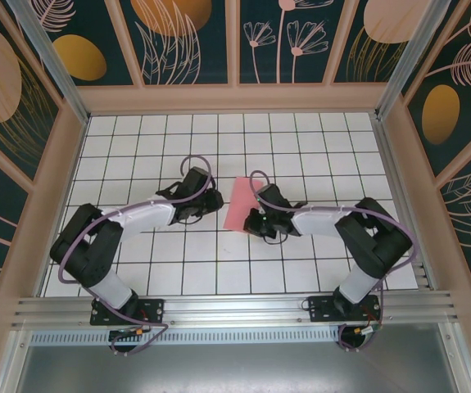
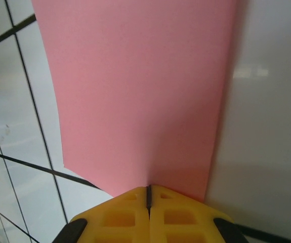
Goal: Fold a paper plane with a square sheet of paper (pick it up from the middle)
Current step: Rotate the square sheet of paper at the center of the table.
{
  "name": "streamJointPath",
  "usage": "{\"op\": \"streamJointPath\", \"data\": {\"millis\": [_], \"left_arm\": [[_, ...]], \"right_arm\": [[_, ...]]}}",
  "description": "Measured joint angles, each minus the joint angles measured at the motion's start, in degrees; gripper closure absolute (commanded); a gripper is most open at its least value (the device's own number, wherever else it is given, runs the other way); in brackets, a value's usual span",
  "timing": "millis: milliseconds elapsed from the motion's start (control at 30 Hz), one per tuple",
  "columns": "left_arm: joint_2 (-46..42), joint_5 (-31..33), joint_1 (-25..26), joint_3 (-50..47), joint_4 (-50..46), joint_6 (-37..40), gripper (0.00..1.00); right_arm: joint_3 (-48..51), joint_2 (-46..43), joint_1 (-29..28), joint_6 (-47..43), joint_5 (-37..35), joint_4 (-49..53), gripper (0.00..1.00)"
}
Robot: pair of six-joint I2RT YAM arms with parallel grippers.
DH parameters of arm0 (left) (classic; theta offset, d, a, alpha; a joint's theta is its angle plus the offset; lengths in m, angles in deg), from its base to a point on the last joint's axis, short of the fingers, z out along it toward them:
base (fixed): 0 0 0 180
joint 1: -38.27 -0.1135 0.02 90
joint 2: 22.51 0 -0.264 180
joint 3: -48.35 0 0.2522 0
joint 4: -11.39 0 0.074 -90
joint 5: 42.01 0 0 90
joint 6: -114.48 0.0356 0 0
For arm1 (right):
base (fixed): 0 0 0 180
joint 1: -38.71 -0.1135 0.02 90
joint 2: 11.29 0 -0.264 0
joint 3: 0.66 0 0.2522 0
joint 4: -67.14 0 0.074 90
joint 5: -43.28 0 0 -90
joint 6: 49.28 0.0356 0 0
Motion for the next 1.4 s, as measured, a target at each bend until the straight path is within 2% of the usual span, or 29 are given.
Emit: {"op": "streamJointPath", "data": {"millis": [167,300,467,600,700,933,1100,1300,1400], "left_arm": [[-6.3,5.2,-0.3,-4.8,-0.8,-1.7,0.63],[-13.7,10.0,-0.9,-8.5,-2.6,-3.4,0.53],[-18.5,13.9,-1.4,-10.5,-3.8,-5.1,0.31],[-18.7,16.6,-1.5,-10.6,-4.5,-6.2,0.11],[-18.5,18.2,-1.5,-10.6,-4.4,-6.1,0.01],[-17.4,18.2,-2.1,-10.6,-2.9,-5.4,0.02],[-17.4,14.9,-2.2,-10.4,-0.9,-3.1,0.02],[-15.0,10.0,-2.2,-8.2,0.2,0.0,0.14],[-13.4,6.8,-2.1,-7.3,1.0,1.0,0.21]], "right_arm": [[-8.5,7.5,-2.3,1.4,-0.7,-0.6,0.94],[-15.0,11.9,-2.8,1.0,-1.1,0.6,0.94],[-22.5,12.4,-1.9,-2.7,-3.1,5.5,0.9],[-27.0,13.0,1.3,-6.1,-3.8,7.4,0.86],[-30.3,15.7,4.2,-8.6,-3.9,9.0,0.85],[-39.1,26.1,7.4,-13.8,-5.1,14.1,0.86],[-42.1,27.0,7.4,-15.4,-7.4,16.2,0.88],[-38.9,25.2,7.5,-13.6,-11.4,16.0,0.96],[-33.7,21.4,7.1,-10.4,-14.5,16.0,0.94]]}}
